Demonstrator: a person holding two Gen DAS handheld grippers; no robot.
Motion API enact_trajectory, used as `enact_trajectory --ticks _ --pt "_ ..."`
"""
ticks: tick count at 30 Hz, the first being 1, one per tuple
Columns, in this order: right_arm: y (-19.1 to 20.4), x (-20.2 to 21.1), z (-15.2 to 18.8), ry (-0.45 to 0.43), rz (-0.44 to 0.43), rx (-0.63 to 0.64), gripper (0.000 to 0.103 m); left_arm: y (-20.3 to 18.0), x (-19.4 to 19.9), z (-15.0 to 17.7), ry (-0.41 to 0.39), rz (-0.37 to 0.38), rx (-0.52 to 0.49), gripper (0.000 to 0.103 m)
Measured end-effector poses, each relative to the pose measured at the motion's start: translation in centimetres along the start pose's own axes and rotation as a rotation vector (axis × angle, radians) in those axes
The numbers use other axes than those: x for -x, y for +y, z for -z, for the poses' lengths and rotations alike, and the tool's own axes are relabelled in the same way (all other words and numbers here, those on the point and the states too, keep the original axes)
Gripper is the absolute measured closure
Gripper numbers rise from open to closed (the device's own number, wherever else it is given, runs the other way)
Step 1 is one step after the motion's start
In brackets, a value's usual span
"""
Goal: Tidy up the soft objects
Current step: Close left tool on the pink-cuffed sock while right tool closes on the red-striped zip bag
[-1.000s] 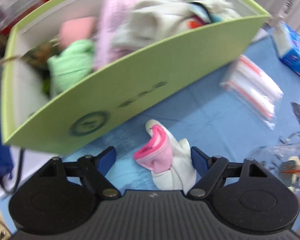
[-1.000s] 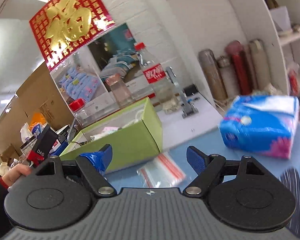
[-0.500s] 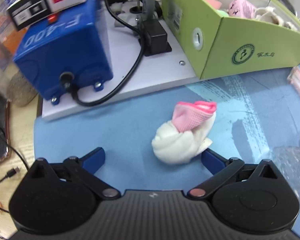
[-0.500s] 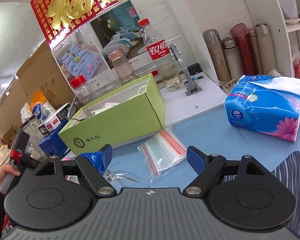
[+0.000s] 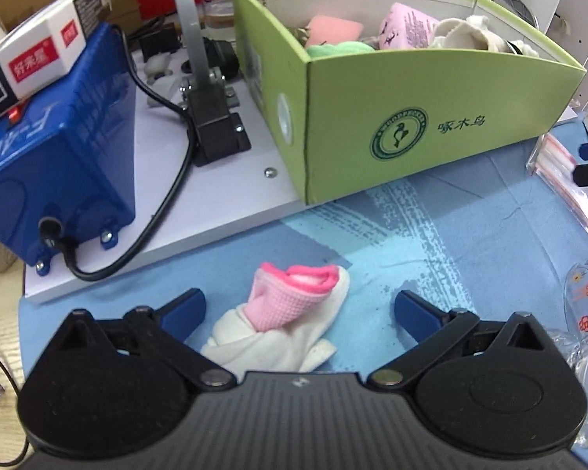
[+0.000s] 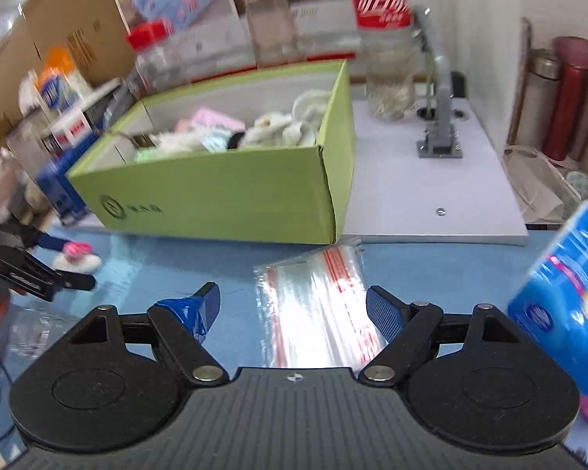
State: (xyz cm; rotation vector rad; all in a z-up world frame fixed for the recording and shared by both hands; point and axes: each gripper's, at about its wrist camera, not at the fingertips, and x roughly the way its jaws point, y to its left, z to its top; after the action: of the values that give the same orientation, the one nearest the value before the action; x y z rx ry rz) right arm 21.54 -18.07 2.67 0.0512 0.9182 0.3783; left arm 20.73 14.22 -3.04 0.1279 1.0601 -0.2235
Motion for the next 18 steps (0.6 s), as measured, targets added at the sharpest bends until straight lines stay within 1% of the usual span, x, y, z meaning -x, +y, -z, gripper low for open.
enact_trajectory --ticks 3,5,6,9,11,13,14,16,18 --pt "0.0 -2.6 -0.7 0.078 0.047 0.054 0.035 0.0 0.1 0.1 0.001 0.019 -0.022 0.001" --pt "-0.7 -3.7 -0.9 0.112 0.058 0.028 0.034 0.0 0.0 0.1 -0.003 0.022 -0.035 0.001" --pt "-1.0 -4.0 -0.8 0.119 0.052 0.018 0.032 0.0 0.0 0.1 -0.006 0.022 -0.043 0.001" --pt "-0.6 -3.6 -0.2 0.111 0.014 0.017 0.032 0.1 -0.3 -0.1 -0.015 0.025 -0.053 0.001" --pt "0.3 -3.3 0.4 0.118 -0.002 0.065 0.032 0.1 -0.4 -0.1 -0.022 0.027 -0.057 0.001" --pt "1.9 -3.5 1.1 0.129 0.041 0.202 0.031 0.1 -0.4 -0.1 -0.025 0.029 -0.060 0.001" --pt "2.4 -3.7 1.2 0.120 0.065 0.237 0.032 0.1 -0.4 -0.1 -0.027 0.030 -0.061 0.001" --pt "2.1 -3.8 0.9 0.125 0.061 0.209 0.029 0.1 -0.4 -0.1 -0.030 0.032 -0.062 0.001" --pt "2.0 -3.8 0.6 0.137 0.054 0.225 0.027 0.1 -0.3 0.1 -0.037 0.032 -0.059 0.001"
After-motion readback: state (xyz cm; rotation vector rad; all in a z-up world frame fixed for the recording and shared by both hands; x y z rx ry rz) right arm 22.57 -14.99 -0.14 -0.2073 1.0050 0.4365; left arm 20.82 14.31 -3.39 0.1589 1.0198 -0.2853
